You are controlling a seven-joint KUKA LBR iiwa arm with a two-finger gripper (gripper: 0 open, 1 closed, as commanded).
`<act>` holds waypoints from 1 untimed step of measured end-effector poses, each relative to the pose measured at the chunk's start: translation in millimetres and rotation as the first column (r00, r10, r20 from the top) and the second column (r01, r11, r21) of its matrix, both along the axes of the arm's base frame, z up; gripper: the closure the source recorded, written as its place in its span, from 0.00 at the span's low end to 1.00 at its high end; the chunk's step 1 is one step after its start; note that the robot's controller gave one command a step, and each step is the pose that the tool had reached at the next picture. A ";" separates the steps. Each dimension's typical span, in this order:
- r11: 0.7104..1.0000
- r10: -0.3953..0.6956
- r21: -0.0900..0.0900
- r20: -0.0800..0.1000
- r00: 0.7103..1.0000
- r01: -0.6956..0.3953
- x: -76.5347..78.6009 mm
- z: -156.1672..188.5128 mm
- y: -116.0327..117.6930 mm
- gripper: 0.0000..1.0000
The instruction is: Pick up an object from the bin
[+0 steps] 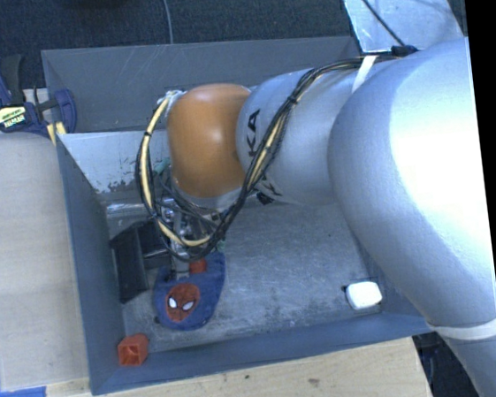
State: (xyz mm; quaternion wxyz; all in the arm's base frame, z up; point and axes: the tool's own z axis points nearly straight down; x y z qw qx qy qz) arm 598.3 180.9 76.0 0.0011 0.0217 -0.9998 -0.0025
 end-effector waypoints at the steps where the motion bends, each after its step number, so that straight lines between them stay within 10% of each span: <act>1: 1.000 -0.016 -0.006 0.004 1.000 0.016 -27.9 135.2 -37.0 1.00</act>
Offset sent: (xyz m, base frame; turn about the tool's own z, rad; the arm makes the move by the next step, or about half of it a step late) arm -0.0281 -0.0354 0.1331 0.0144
